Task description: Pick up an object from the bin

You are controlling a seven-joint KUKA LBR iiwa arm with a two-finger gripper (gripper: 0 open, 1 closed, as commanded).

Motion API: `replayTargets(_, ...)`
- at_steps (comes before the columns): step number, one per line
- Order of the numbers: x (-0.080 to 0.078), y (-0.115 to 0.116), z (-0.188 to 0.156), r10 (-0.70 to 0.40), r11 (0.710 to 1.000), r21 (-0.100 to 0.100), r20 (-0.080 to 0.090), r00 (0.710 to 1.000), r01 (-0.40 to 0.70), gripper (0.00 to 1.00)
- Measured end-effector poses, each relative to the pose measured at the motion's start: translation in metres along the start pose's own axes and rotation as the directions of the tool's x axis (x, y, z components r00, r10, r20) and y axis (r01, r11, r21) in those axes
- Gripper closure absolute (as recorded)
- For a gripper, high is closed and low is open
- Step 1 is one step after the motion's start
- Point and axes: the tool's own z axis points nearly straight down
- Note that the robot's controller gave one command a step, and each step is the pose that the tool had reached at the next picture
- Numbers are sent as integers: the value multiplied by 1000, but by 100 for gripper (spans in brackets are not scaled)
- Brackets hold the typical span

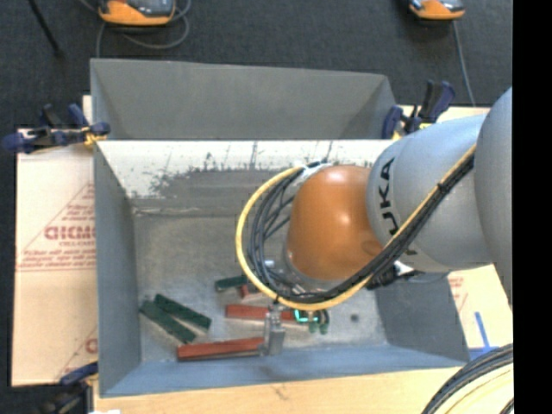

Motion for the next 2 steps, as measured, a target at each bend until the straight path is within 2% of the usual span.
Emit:
replayTargets(1, -24, -67, 72, -384, 923, 4, 13, 923, 384, 0)
replayTargets(2, -25, -66, 70, -380, 925, 4, 16, 925, 380, 100)
